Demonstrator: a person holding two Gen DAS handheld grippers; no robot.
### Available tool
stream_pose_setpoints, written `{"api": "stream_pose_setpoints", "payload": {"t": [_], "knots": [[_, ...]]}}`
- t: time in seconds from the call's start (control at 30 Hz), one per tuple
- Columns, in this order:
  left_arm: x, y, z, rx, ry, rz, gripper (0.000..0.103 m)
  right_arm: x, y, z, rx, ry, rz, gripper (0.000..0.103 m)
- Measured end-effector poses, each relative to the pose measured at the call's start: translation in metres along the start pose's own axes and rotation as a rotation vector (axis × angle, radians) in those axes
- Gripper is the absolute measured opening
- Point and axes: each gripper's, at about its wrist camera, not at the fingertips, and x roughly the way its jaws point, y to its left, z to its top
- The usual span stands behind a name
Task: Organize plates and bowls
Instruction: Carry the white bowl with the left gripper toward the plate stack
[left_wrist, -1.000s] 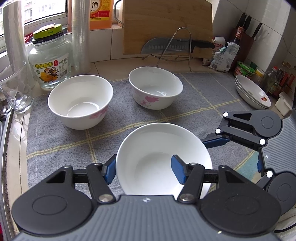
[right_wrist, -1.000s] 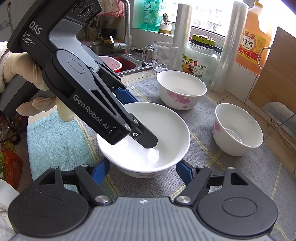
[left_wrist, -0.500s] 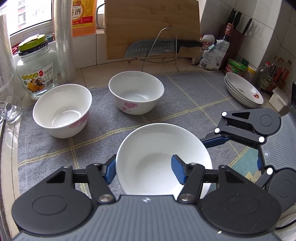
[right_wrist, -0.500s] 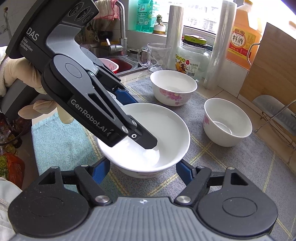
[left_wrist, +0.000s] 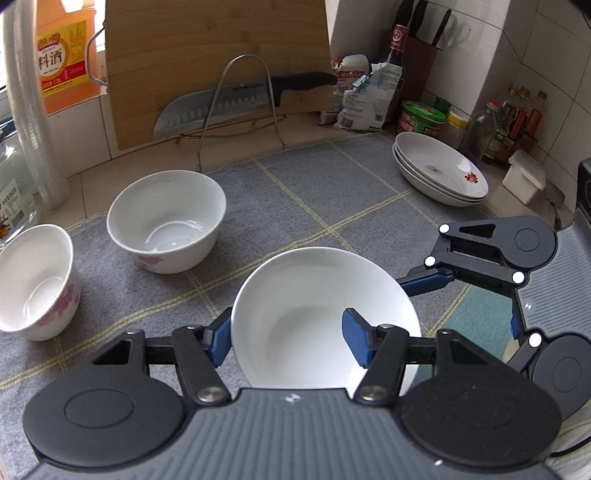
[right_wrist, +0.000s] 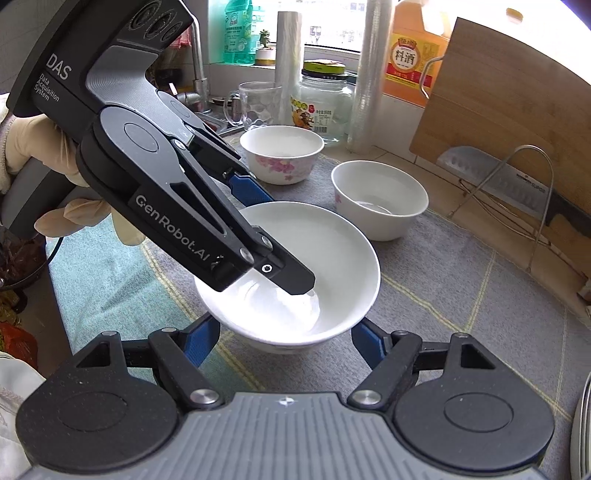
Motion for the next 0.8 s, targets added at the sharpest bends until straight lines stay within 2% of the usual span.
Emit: {"api": "stream_pose_setpoints", "payload": {"t": [0.4, 0.8], "knots": [[0.038, -0.040, 0.029, 0.099, 0.014, -0.099, 0.060, -0.029, -0.038, -0.035, 0.101, 0.026, -0.105, 0.082], [0.060, -0.049, 0.040, 0.129, 0.023, -0.133, 0.060, -0.029, -0.055, -0.049, 0.156, 0.051, -0.146, 0.082]]}}
